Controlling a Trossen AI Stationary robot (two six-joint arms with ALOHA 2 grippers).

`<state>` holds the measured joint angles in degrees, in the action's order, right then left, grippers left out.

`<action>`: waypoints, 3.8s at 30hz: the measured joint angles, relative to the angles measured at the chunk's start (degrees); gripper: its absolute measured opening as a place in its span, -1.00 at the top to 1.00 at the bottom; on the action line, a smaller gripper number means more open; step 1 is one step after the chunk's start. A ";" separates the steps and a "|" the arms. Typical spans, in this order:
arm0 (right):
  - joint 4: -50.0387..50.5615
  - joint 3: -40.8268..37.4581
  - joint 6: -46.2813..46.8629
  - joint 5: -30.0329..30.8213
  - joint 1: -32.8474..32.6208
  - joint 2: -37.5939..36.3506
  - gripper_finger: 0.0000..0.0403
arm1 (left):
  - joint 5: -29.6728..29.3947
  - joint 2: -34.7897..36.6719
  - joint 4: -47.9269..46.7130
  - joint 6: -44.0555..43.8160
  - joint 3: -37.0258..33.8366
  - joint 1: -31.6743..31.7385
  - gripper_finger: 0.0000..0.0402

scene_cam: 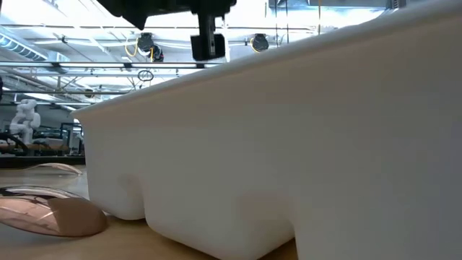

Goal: Sort silverware
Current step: Put the gold spoon into the silverware tray

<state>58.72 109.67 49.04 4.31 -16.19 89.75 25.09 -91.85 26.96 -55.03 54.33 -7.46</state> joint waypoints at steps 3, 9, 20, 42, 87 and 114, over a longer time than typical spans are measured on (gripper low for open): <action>10.25 0.00 0.63 5.54 -0.52 0.20 0.18 | -3.10 0.00 -0.66 0.05 0.00 0.04 1.00; 13.58 -0.64 0.19 9.69 0.08 0.55 0.14 | -5.14 0.00 -0.53 0.07 0.00 -0.80 1.00; 9.34 -10.45 1.73 9.18 -0.01 0.72 0.06 | -14.19 0.00 -1.10 -1.22 0.00 -2.19 1.00; 6.14 -12.57 -5.79 8.90 1.23 0.66 0.07 | -15.29 -0.09 2.27 0.42 -0.05 -3.76 1.00; -14.43 -47.73 -12.80 -11.91 -9.29 -14.38 1.00 | 11.23 -0.02 -10.17 5.88 -0.02 -2.78 0.23; -24.46 -49.09 -35.31 -25.41 -4.47 9.68 1.00 | 22.64 9.12 -25.24 14.28 -0.04 9.78 0.23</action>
<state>34.26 60.58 13.73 -21.11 -20.67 99.43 47.73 -82.73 1.72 -40.76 54.28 2.32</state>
